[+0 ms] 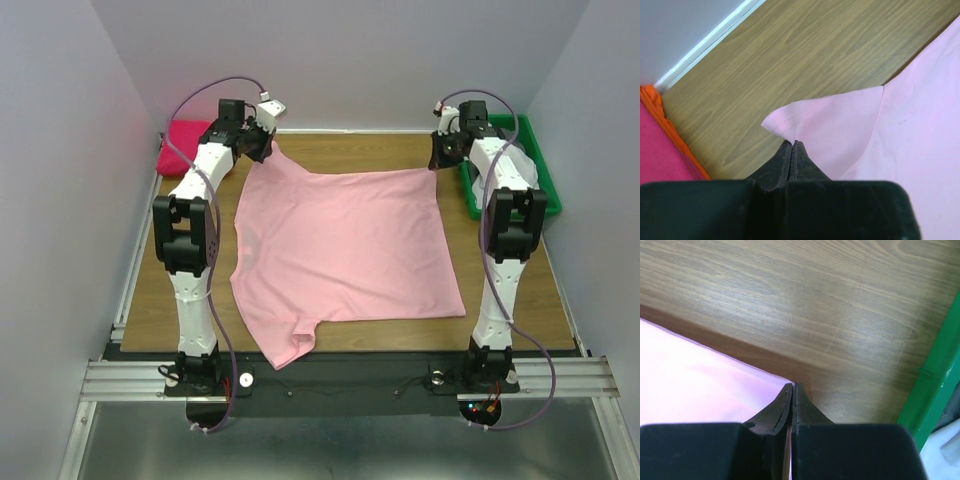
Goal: Fold and stack the t-shirts
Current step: Fold the tshirt
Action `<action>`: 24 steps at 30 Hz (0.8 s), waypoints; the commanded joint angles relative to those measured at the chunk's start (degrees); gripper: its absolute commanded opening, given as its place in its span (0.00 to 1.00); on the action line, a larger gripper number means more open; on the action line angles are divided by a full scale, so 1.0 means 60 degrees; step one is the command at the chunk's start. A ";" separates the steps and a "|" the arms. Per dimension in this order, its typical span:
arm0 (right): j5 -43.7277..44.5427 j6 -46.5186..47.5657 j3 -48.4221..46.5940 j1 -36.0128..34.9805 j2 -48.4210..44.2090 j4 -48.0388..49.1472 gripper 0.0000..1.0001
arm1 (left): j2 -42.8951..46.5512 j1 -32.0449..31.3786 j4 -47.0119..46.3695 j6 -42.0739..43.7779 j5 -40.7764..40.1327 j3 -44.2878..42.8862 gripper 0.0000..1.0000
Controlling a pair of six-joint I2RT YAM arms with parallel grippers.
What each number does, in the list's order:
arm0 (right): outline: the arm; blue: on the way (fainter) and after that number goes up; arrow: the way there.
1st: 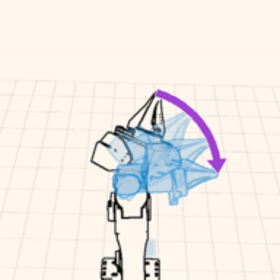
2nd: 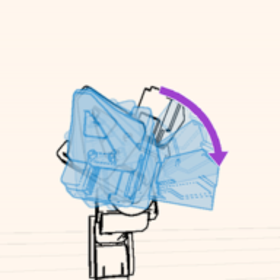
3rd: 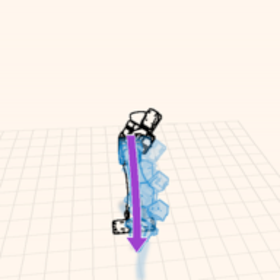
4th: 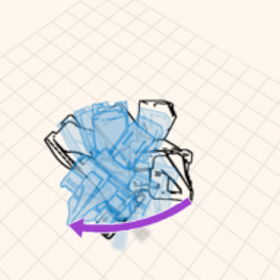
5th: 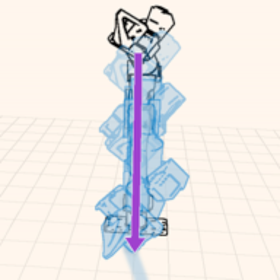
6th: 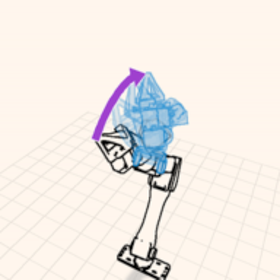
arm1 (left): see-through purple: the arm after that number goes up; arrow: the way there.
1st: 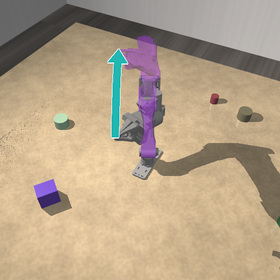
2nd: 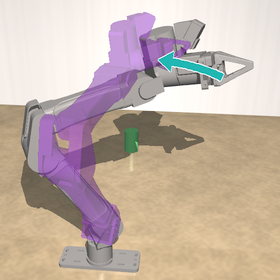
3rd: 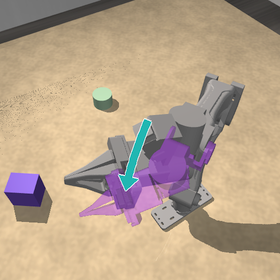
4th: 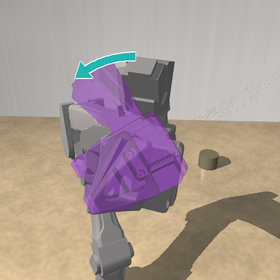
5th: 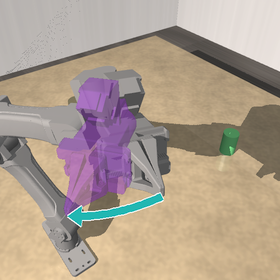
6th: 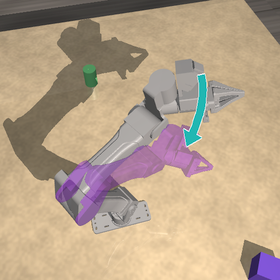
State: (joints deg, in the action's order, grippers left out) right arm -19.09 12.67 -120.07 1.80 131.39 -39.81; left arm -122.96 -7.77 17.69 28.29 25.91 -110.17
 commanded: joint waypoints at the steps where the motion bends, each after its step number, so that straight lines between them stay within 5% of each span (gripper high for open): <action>1: -0.0202 0.0145 -0.0422 -0.0022 0.0204 0.0278 0.00 | -0.0087 0.0065 -0.0400 0.0031 -0.0012 -0.0007 0.00; 7: -0.0143 0.0042 -0.1183 -0.0022 0.1186 0.0293 0.02 | -0.0937 0.0065 -0.0458 0.0001 -0.0144 -0.0549 0.00; 9: -0.0056 -0.0016 -0.1374 -0.0008 0.1522 0.0293 0.10 | -0.1157 0.0065 -0.0473 0.0001 -0.0173 -0.0695 0.00; 10: 0.0017 -0.0045 -0.1563 -0.0022 0.1611 0.0293 0.25 | -0.1346 0.0065 -0.0488 -0.0013 -0.0159 -0.0826 0.00; 12: 0.0149 -0.0089 -0.1726 -0.0022 0.1845 0.0336 0.40 | -0.1581 0.0065 -0.0517 -0.0028 -0.0159 -0.1002 0.00; 16: 0.0311 -0.0206 -0.2048 -0.0022 0.2138 0.0483 0.52 | -0.1904 0.0065 -0.0532 -0.0043 -0.0188 -0.1296 0.00; 24: 0.0282 -0.0324 -0.2151 -0.0022 0.2373 0.0849 0.52 | -0.2256 0.0065 -0.0547 -0.0028 -0.0261 -0.1662 0.00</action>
State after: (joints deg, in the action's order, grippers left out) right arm -17.76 11.53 -130.56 1.80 144.64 -37.95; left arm -137.21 -7.77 15.84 28.18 24.49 -116.42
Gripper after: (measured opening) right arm 0.525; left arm 0.029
